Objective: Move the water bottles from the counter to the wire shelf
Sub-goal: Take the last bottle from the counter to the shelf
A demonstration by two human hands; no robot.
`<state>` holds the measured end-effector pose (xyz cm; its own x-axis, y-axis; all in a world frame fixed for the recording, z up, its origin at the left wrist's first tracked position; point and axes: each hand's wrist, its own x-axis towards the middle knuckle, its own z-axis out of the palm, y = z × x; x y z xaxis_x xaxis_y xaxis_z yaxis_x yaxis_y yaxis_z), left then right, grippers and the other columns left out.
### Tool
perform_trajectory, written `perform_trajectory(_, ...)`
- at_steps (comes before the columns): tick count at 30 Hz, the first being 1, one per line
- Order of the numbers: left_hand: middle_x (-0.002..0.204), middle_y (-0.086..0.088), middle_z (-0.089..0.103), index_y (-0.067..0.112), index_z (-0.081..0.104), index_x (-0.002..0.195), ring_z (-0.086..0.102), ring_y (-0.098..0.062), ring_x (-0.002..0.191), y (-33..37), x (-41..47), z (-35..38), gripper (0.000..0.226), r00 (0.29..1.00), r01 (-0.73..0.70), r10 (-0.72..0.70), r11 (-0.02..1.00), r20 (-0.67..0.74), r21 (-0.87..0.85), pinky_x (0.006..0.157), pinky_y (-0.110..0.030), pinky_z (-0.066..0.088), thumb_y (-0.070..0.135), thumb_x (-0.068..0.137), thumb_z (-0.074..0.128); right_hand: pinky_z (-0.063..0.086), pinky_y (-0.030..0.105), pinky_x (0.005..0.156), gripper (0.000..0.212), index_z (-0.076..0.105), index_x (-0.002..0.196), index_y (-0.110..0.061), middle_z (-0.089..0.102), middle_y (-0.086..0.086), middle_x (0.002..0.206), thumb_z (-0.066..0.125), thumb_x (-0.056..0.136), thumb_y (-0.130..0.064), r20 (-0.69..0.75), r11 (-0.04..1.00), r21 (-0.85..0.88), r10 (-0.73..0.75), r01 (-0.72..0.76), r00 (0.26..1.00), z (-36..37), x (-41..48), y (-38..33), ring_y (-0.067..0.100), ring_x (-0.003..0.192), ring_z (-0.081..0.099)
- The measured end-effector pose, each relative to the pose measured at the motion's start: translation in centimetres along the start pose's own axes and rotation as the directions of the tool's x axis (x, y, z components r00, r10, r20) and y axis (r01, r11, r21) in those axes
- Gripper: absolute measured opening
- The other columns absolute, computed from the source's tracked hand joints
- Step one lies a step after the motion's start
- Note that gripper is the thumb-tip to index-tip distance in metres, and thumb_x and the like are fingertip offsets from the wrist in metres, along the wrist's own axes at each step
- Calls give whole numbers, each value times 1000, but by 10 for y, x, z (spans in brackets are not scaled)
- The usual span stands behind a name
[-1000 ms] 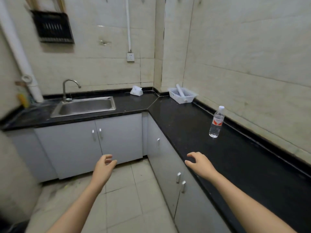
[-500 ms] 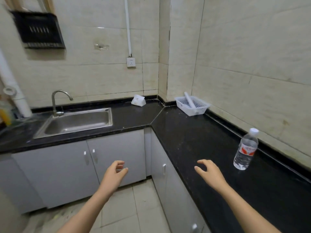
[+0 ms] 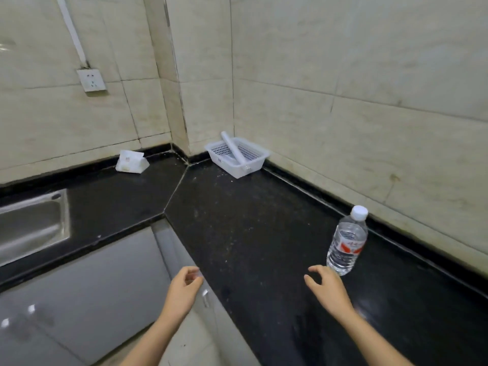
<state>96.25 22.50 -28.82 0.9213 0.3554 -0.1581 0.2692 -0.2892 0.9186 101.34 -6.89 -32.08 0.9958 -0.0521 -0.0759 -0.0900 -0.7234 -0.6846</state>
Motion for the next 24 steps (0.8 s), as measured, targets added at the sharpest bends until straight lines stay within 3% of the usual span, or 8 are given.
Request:
perform_trajectory(6,88,-7,57,11,56,94,53,-22,87,16,85,72,10,973,-46,42,999,228,12,79,-27,36,5,85,56,39,30,90,31,62,108,-4,64,11,110,67,80,-14,-241,970,103,238,-219,941,-9,19,22,27,108,55)
perform_trajectory(10,89,-7,58,11,56,94,53,-19,85,35,144,118,11,900,-91,82,996,427,1,80,-26,35,5,85,56,40,34,83,50,52,115,-1,60,16,109,76,71,-10,-450,867,355,487,-350,749,-23,42,22,29,103,56)
perform_trajectory(13,87,-3,59,11,57,97,53,-16,84,56,187,139,12,823,-124,121,992,554,-32,80,-26,36,5,86,55,45,40,91,67,45,120,-7,55,14,114,80,64,-7,-434,795,480,582,-370,688,-35,67,13,29,106,55)
perform_trajectory(17,89,-5,59,11,57,98,55,-20,90,81,241,155,14,744,-170,165,984,647,-55,82,-27,36,6,86,55,50,35,82,49,56,91,-20,65,12,95,75,59,11,-440,755,562,618,-336,652,-35,99,-2,37,100,62)
perform_trajectory(24,93,-8,58,7,57,104,54,-21,88,62,278,174,19,625,-226,86,971,776,75,78,-27,36,8,86,55,48,44,92,60,45,108,-22,61,3,100,80,61,-7,-484,633,664,769,-397,417,-6,106,-30,25,97,59)
